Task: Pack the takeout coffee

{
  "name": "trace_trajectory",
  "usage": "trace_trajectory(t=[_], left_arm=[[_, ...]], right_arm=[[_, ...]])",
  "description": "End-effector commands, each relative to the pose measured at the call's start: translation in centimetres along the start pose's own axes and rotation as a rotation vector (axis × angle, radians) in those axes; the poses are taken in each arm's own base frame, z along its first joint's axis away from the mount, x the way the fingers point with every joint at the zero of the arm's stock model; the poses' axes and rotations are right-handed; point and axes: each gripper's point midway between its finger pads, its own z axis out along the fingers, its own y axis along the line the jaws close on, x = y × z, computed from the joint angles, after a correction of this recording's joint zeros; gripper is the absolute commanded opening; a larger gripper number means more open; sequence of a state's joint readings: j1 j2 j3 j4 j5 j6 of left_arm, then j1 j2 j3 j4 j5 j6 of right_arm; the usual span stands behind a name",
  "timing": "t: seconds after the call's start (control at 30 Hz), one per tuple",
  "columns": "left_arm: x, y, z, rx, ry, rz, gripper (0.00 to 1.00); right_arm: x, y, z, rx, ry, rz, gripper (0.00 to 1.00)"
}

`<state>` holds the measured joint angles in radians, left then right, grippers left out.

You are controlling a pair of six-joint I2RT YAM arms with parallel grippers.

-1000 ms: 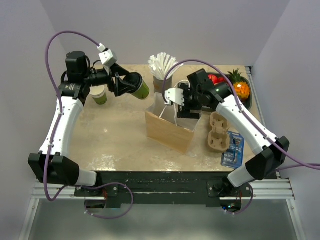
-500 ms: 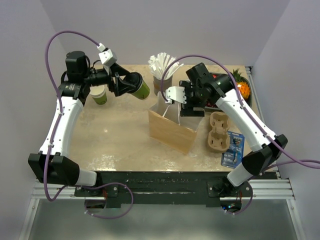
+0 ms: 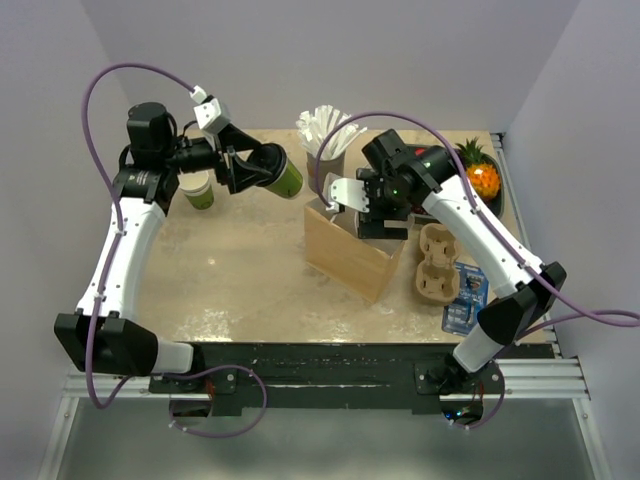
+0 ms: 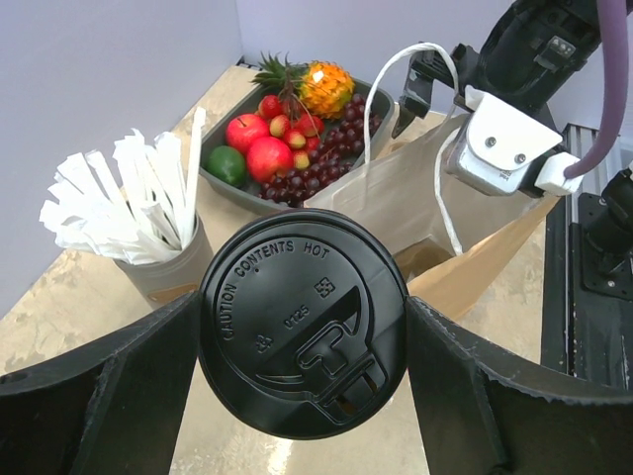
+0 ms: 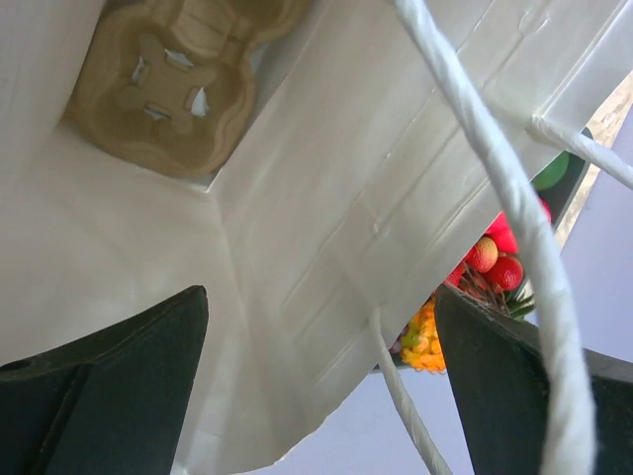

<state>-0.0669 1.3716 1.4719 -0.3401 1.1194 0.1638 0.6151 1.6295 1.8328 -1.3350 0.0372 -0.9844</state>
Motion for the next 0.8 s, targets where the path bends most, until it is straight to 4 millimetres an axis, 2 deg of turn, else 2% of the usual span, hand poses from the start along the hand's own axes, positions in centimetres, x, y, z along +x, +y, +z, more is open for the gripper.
trace_trajectory(t=[0.0,0.2,0.33,0.4,0.6,0.7,0.77], left_arm=[[-1.6,-1.4,-0.4,0.025,-0.042,0.060,0.00],[-1.9,-2.1,-0.6,0.035,-0.052,0.059,0.00],[-1.9,-3.0,-0.2,0.067,-0.084,0.018,0.00],[-3.0,-3.8,0.1,0.083,-0.124,0.003,0.00],[-5.5,-5.8,1.6,0.167,-0.197,-0.011,0.00],[-5.6,-6.9,2.5,0.205,-0.202,-0.011,0.00],[-5.5,-6.9,3.0,0.210,-0.203,-0.014,0.00]], right_arm=[[1.7,1.3,-2.2,-0.019,0.067,0.014,0.99],[0.4,0.4,-4.7,0.048,-0.022,0.047,0.99],[1.9,1.3,-4.7,0.051,0.031,0.023,0.99],[2.3,1.8,-4.5,0.040,0.037,0.019,0.99],[1.6,1.7,-4.3,0.030,0.011,0.061,0.97],[1.1,1.6,-4.4,0.029,-0.009,0.081,0.96],[1.2,1.7,-4.5,0.030,-0.008,0.083,0.96]])
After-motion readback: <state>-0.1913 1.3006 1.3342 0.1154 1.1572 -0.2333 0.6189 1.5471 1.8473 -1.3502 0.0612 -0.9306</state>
